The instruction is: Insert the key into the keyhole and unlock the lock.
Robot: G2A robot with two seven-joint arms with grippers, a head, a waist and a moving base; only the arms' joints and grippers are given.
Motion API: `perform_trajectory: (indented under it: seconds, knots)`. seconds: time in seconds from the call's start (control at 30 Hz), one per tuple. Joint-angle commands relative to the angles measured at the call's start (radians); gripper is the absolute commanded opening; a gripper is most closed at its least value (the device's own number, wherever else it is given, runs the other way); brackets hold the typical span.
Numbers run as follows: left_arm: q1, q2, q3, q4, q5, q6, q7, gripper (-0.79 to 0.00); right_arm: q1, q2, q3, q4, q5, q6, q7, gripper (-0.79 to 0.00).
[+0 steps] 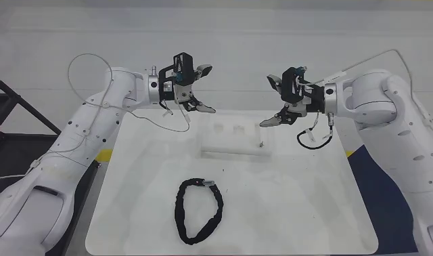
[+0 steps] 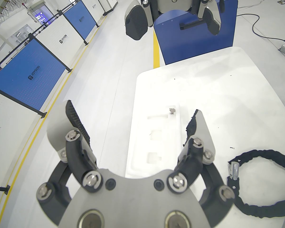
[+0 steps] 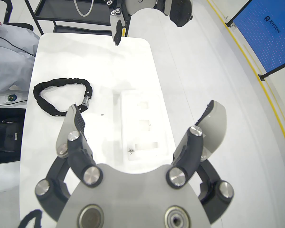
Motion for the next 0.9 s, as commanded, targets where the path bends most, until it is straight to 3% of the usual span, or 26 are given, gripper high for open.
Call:
perform_trajectory:
  seconds: [0.0,0.53,0.87]
  knots:
    - [0.000,0.000,0.000,0.000,0.000,0.000,0.000,0.000,0.000,0.000,0.000,0.000,0.000,0.000,0.000,0.000]
    - [0.000,0.000,0.000,0.000,0.000,0.000,0.000,0.000,-0.014,0.000,0.000,-0.001,-0.006,0.018,-0.015,0.000]
    - [0.000,0.000,0.000,0.000,0.000,0.000,0.000,0.000,-0.038,-0.017,-0.058,0.178,0.021,0.125,-0.033,0.000]
